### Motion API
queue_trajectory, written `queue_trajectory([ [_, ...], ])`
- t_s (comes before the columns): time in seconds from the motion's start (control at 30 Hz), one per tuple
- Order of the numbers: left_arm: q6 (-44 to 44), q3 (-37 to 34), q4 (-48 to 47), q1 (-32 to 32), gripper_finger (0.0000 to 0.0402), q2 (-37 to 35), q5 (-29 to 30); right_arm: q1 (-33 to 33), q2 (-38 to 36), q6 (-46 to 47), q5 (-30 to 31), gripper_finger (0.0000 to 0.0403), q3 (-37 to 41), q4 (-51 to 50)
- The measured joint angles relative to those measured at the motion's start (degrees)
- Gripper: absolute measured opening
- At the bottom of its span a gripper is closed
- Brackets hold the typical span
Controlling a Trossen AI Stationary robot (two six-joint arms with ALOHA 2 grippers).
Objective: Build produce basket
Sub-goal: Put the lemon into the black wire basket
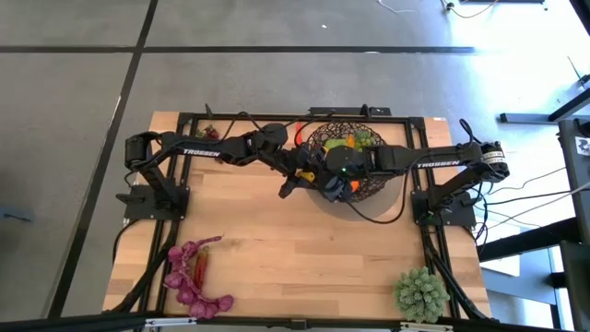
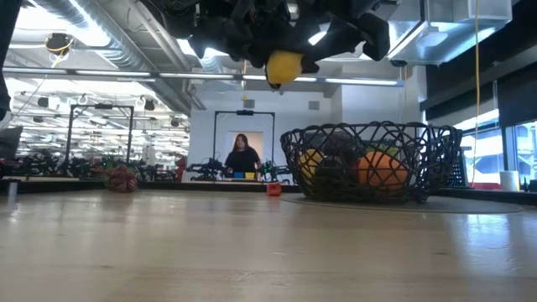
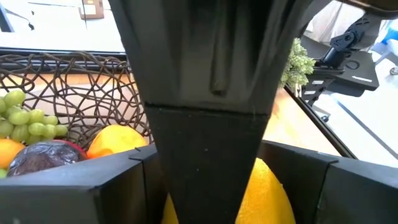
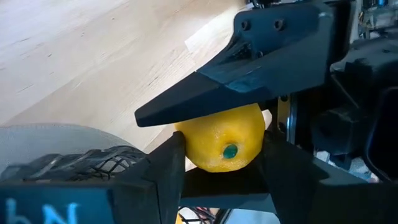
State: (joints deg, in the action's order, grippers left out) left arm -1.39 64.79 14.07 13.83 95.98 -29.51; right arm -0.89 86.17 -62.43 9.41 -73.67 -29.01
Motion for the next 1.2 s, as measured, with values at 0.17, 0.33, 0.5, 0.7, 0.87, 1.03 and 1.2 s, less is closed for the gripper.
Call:
queue_trajectory([
  [0.17, 0.0, 0.0, -0.6, 0.4, 0.0204, 0.0, 0.3, 0.0, 0.0, 3.8, 0.3, 0.0185, 0.0, -0.3],
  [0.33, 0.0, 0.1, -3.1, 0.4, 0.0204, 0.0, 0.4, -0.1, 0.0, 5.3, 0.0, 0.0174, 0.0, -1.2],
  [0.5, 0.0, 0.1, -3.9, 0.4, 0.0204, 0.0, 0.4, -0.2, 0.0, 8.4, -0.5, 0.0171, 0.0, -2.3],
  [0.7, 0.0, 0.1, -4.4, 0.3, 0.0204, 0.0, 0.2, -0.8, 0.0, 10.5, -0.9, 0.0171, 0.0, -2.7],
  [0.87, 0.1, 0.1, -6.8, 0.3, 0.0204, 0.0, 0.3, -0.9, 0.0, 14.3, -1.7, 0.0167, 0.0, -4.2],
  [1.03, 0.5, 0.0, -11.5, 0.7, 0.0204, 0.0, 1.0, -1.4, -0.1, 16.7, -5.3, 0.0157, 0.0, -4.7],
  [1.2, 0.5, 0.0, -13.3, 0.8, 0.0204, 0.1, 0.4, -1.6, -0.1, 17.2, -6.3, 0.0141, 0.0, -4.5],
])
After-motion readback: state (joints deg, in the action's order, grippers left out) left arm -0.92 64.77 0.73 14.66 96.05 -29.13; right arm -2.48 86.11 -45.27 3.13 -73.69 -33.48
